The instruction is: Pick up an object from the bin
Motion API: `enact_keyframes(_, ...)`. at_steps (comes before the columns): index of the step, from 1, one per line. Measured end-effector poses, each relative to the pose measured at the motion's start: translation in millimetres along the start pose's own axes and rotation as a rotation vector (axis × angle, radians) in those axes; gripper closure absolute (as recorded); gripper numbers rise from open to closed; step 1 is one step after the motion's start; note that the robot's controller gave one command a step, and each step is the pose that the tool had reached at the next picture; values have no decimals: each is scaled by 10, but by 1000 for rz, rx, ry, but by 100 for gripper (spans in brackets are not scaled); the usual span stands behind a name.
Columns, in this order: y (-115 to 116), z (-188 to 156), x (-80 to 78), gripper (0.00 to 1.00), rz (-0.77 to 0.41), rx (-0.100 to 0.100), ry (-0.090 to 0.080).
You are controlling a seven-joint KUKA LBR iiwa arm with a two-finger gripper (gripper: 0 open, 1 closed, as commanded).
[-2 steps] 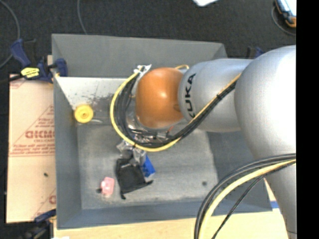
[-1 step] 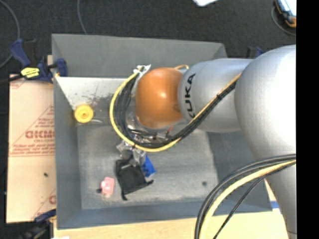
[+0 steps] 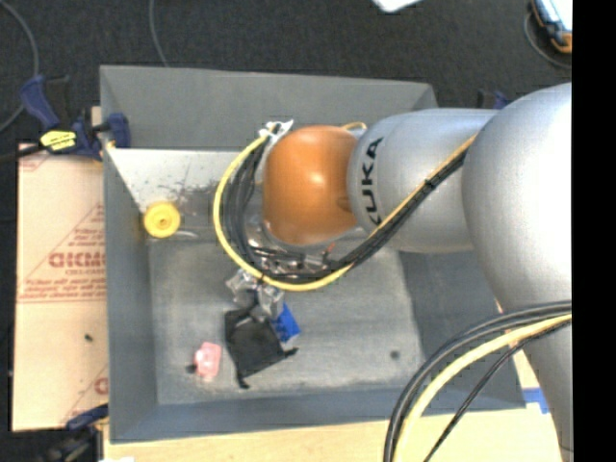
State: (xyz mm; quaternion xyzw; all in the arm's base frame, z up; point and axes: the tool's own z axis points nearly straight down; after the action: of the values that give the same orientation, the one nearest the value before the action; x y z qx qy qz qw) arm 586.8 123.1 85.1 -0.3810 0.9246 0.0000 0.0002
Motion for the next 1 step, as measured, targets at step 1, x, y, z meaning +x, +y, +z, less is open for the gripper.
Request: enact_keyframes(1,-6,-229,-3,100,0,1,-1)
